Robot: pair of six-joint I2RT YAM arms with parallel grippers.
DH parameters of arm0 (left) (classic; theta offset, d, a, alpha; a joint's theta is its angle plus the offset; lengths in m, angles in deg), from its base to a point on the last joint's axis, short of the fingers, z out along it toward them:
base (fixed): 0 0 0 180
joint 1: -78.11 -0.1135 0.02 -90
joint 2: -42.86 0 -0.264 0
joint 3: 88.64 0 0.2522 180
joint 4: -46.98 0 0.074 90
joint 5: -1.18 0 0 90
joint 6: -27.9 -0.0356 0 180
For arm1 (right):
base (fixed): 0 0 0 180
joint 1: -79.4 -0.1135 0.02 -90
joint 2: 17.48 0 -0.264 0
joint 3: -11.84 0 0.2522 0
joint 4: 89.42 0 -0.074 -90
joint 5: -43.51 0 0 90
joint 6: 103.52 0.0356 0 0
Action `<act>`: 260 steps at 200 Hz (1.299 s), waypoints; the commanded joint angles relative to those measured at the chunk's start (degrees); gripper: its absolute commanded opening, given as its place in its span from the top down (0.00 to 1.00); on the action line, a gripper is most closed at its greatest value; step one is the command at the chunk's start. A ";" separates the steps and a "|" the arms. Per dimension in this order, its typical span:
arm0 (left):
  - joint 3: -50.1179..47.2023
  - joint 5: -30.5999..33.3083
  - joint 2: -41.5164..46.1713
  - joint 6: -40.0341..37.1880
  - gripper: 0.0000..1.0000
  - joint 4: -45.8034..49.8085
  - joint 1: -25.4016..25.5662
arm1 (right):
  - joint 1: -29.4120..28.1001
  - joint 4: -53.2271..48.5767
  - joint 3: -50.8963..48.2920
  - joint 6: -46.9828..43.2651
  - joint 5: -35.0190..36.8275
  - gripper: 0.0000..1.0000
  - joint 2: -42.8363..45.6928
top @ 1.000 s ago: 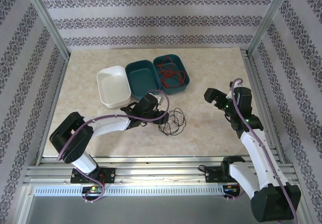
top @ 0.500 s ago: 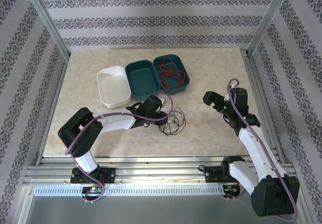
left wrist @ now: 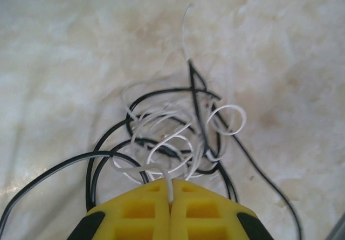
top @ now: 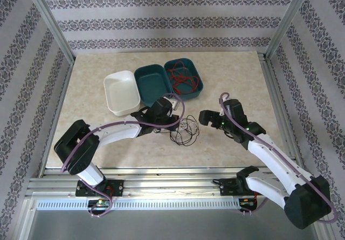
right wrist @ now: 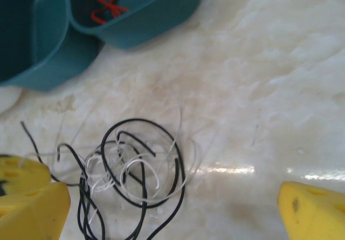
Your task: Untangle the cables
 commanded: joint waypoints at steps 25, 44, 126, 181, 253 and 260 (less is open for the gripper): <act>2.39 -1.08 2.63 0.76 1.00 1.07 0.62 | -6.21 1.34 0.90 0.99 5.32 0.02 -6.91; 2.35 -1.28 3.56 1.02 1.00 0.86 0.62 | -7.50 2.81 1.70 1.13 4.78 0.02 -10.61; 2.74 -1.10 6.42 0.33 1.00 0.94 0.62 | -8.88 11.24 4.14 3.58 2.42 0.02 -21.27; 3.35 -1.13 8.47 -0.44 1.00 1.02 0.62 | -8.87 10.56 5.54 4.32 3.81 0.02 -27.91; 8.11 2.18 11.62 -5.13 1.00 4.10 0.44 | -8.80 6.70 6.92 4.29 6.08 0.02 -30.35; 8.49 2.71 12.15 -5.51 1.00 4.58 0.44 | -8.79 6.71 6.72 4.44 6.30 0.02 -30.07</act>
